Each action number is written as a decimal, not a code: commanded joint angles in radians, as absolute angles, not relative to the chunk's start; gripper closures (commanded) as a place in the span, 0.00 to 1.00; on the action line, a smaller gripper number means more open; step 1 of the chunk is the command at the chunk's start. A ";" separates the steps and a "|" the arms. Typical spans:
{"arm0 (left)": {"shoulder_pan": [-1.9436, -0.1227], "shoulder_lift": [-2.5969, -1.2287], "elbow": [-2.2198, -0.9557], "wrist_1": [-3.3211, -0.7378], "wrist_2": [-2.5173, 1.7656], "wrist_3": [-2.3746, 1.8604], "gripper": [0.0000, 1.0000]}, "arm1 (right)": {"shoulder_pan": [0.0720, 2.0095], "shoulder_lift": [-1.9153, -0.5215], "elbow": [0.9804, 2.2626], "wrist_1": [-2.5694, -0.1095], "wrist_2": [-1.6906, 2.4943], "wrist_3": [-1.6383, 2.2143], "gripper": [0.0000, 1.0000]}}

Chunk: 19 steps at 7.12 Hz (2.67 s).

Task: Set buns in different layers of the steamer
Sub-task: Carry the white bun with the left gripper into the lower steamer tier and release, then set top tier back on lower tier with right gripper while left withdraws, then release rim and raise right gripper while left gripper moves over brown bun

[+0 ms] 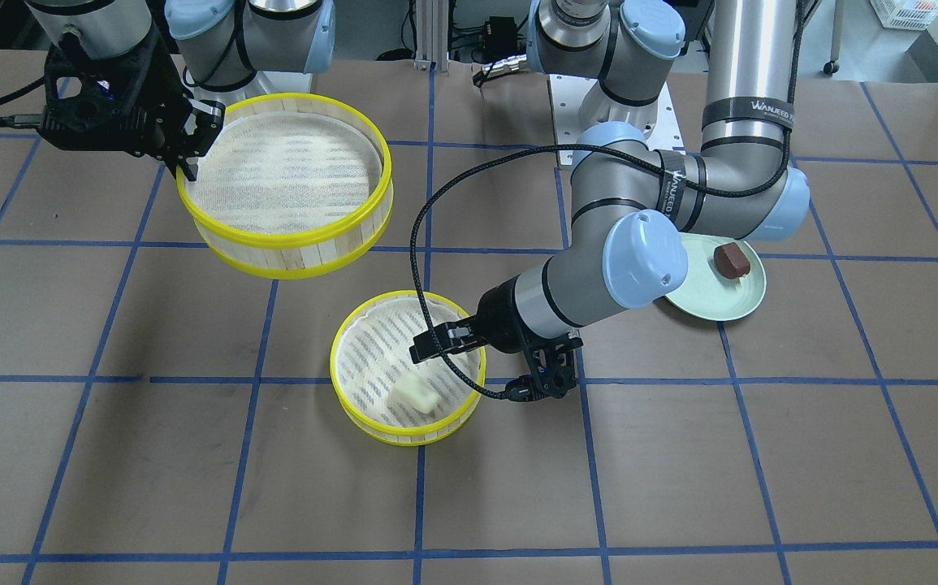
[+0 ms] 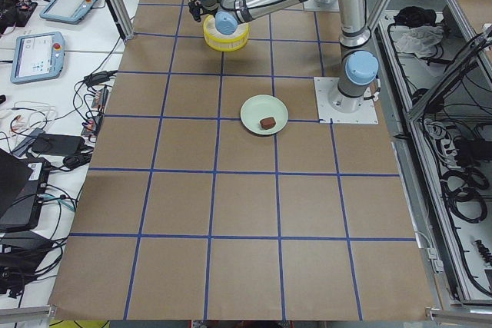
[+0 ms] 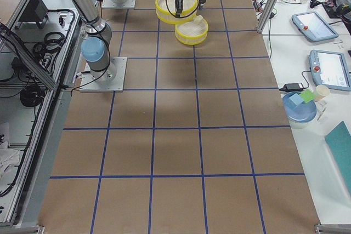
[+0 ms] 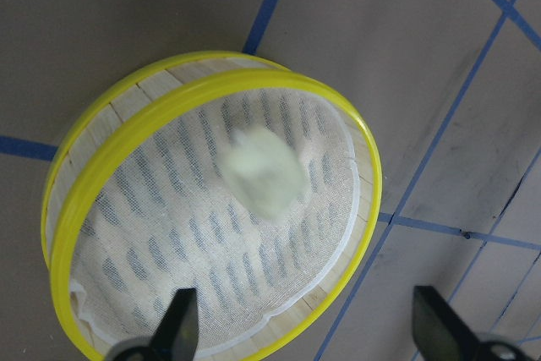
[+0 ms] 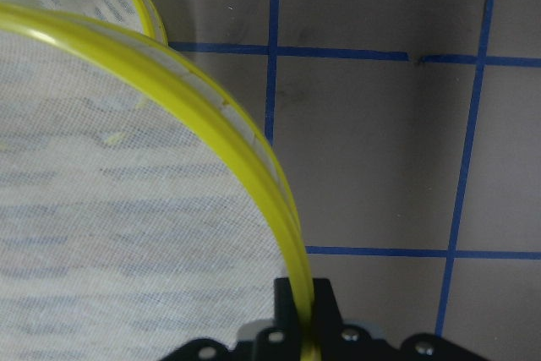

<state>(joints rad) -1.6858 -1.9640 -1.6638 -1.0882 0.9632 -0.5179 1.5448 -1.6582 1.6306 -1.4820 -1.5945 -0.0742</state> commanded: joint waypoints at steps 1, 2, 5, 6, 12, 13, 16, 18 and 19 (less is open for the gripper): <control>-1.686 -1.956 -1.661 -1.091 0.966 -0.526 0.00 | 1.545 -1.654 1.631 -1.486 -1.595 -0.072 1.00; -1.678 -1.944 -1.655 -1.094 1.039 -0.519 0.00 | 1.543 -1.651 1.626 -1.491 -1.594 -0.065 1.00; -1.559 -1.858 -1.609 -1.221 1.262 -0.383 0.00 | 1.557 -1.484 1.516 -1.505 -1.574 0.018 1.00; -1.513 -1.821 -1.608 -1.285 1.349 -0.268 0.00 | 1.589 -1.401 1.511 -1.566 -1.547 0.120 1.00; -1.222 -1.667 -1.650 -1.584 1.574 0.150 0.00 | 1.756 -1.210 1.565 -1.808 -1.580 0.267 1.00; -1.160 -1.667 -1.716 -1.600 1.571 0.184 0.00 | 1.758 -1.210 1.571 -1.810 -1.580 0.271 1.00; -1.066 -1.712 -1.779 -1.597 1.637 0.283 0.00 | 1.761 -1.209 1.592 -1.824 -1.583 0.268 1.00; -1.040 -1.745 -1.815 -1.597 1.641 0.322 0.00 | 1.761 -1.200 1.594 -1.841 -1.585 0.268 1.00; -1.039 -1.752 -1.819 -1.597 1.647 0.330 0.00 | 1.763 -1.197 1.595 -1.853 -1.583 0.268 1.00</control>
<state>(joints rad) -1.0456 -1.7386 -1.8089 -1.5969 1.6414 0.3158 1.7614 -1.2014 1.5940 -1.8394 -1.5836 0.2685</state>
